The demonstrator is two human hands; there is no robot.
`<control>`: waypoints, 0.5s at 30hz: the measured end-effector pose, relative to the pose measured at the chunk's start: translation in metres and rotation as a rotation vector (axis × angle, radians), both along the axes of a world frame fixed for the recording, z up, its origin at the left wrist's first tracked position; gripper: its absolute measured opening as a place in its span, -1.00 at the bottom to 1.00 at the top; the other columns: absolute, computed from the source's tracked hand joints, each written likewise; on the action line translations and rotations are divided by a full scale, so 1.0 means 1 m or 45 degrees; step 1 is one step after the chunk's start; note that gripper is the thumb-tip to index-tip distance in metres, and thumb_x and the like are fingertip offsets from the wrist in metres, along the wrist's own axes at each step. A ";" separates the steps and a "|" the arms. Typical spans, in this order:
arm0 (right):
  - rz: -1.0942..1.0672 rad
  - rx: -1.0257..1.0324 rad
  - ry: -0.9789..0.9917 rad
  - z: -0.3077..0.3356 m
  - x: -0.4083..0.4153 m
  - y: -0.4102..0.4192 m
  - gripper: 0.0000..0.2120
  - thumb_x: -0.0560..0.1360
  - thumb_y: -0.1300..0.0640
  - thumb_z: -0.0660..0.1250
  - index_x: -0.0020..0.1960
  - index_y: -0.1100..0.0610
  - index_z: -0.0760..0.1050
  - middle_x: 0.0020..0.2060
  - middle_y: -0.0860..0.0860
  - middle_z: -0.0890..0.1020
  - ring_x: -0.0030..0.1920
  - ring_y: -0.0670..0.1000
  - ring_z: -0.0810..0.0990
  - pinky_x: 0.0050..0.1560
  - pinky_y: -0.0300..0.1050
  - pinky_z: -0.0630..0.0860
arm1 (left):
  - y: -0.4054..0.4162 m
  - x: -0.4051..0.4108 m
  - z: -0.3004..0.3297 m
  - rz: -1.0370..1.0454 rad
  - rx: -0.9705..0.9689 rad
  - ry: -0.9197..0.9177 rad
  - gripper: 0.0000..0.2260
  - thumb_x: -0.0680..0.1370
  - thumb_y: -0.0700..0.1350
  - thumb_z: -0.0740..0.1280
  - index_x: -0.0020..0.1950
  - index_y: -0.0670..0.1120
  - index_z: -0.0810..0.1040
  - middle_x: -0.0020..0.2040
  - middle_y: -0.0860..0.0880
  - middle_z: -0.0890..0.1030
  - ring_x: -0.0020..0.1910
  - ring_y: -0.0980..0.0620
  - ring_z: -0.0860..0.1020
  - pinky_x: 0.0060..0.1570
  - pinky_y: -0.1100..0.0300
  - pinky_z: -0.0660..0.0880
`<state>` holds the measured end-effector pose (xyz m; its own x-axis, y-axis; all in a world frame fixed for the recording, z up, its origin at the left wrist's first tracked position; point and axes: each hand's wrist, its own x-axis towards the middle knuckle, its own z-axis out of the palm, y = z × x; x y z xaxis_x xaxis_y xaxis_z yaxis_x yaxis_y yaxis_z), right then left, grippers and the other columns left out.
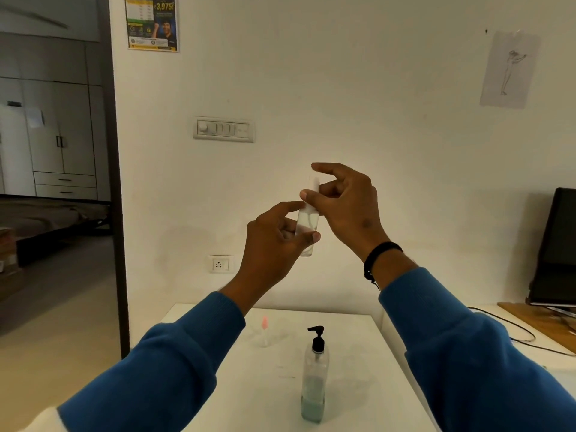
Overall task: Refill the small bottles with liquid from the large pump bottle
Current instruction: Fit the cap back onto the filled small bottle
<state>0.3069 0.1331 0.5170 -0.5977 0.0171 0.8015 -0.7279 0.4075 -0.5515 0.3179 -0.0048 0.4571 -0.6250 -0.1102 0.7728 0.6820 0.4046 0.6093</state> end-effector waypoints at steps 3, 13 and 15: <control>-0.029 -0.003 0.035 0.002 0.004 -0.003 -0.67 0.44 0.07 0.60 0.18 0.02 0.66 -0.23 -0.02 0.70 -0.15 -0.01 0.70 0.01 -0.05 0.68 | 0.001 0.000 0.002 0.015 0.005 0.008 -0.54 0.43 -0.06 0.60 0.30 -0.04 0.59 -0.12 0.02 0.71 -0.18 0.08 0.68 -0.19 0.47 0.53; -0.071 0.094 -0.044 0.009 0.002 -0.010 -0.76 0.51 0.12 0.52 0.14 0.07 0.59 -0.20 -0.07 0.65 -0.19 -0.11 0.65 -0.12 -0.24 0.64 | -0.002 0.002 0.004 0.077 0.013 -0.004 -0.53 0.42 -0.06 0.60 0.30 -0.08 0.60 -0.14 0.04 0.67 -0.22 0.18 0.64 -0.22 0.56 0.47; -0.052 0.070 -0.064 0.009 0.002 -0.010 -0.77 0.50 0.21 0.48 0.14 0.08 0.61 -0.13 -0.06 0.68 -0.11 -0.08 0.67 0.00 -0.09 0.68 | -0.003 0.001 0.005 0.072 0.025 -0.019 -0.53 0.41 -0.07 0.61 0.29 -0.08 0.61 -0.12 0.00 0.70 -0.20 0.10 0.66 -0.22 0.52 0.50</control>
<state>0.3091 0.1229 0.5256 -0.6369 -0.0007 0.7709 -0.6819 0.4671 -0.5629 0.3192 -0.0077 0.4620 -0.6288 -0.1608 0.7607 0.6489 0.4304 0.6274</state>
